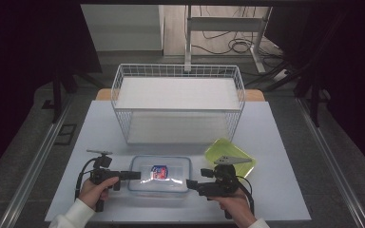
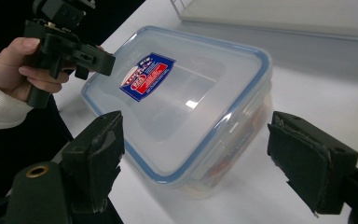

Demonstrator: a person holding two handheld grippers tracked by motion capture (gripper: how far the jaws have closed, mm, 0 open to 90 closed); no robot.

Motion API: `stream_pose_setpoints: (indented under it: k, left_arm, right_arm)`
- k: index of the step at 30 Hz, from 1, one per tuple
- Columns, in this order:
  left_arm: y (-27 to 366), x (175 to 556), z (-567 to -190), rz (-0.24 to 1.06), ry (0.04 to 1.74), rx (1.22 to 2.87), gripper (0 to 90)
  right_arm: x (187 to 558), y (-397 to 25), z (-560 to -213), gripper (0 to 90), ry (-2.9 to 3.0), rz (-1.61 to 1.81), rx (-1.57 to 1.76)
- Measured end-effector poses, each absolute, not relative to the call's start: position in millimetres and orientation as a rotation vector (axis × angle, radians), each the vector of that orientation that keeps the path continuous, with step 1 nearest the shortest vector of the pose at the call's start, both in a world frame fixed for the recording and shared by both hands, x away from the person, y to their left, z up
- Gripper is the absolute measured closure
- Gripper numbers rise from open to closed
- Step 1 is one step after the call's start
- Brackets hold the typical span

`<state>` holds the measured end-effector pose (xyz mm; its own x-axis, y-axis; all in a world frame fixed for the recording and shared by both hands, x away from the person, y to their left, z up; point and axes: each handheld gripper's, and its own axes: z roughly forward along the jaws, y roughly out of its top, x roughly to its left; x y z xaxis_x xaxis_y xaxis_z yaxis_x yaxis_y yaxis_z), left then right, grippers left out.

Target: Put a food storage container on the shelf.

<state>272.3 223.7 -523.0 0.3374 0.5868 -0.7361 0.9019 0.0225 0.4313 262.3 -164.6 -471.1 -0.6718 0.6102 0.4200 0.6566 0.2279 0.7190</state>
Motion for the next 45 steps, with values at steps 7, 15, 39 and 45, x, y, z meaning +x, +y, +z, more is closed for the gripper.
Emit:
stream_pose_setpoints:
  k: [7, 15, 39, 45]
  left_arm:
    - [224.1, 272.3, -523.2, -0.428, 1.352, 1.666, 33.2]
    - [224.4, 272.3, -523.3, -0.428, 1.346, 1.671, 33.2]
    - [224.4, 271.7, -523.6, -0.417, 1.339, 1.673, 33.2]
    - [223.8, 269.6, -522.4, -0.396, 1.327, 1.684, 33.1]
  right_arm:
    - [269.5, -154.7, -480.8, 18.1, -2.297, -1.387, -1.323]
    - [278.0, -152.1, -492.9, 17.4, -2.165, -1.339, -1.438]
    - [289.5, -149.7, -513.0, 34.6, -2.012, -1.291, -1.493]
    - [290.8, -155.1, -512.4, 40.1, -1.977, -1.286, -1.488]
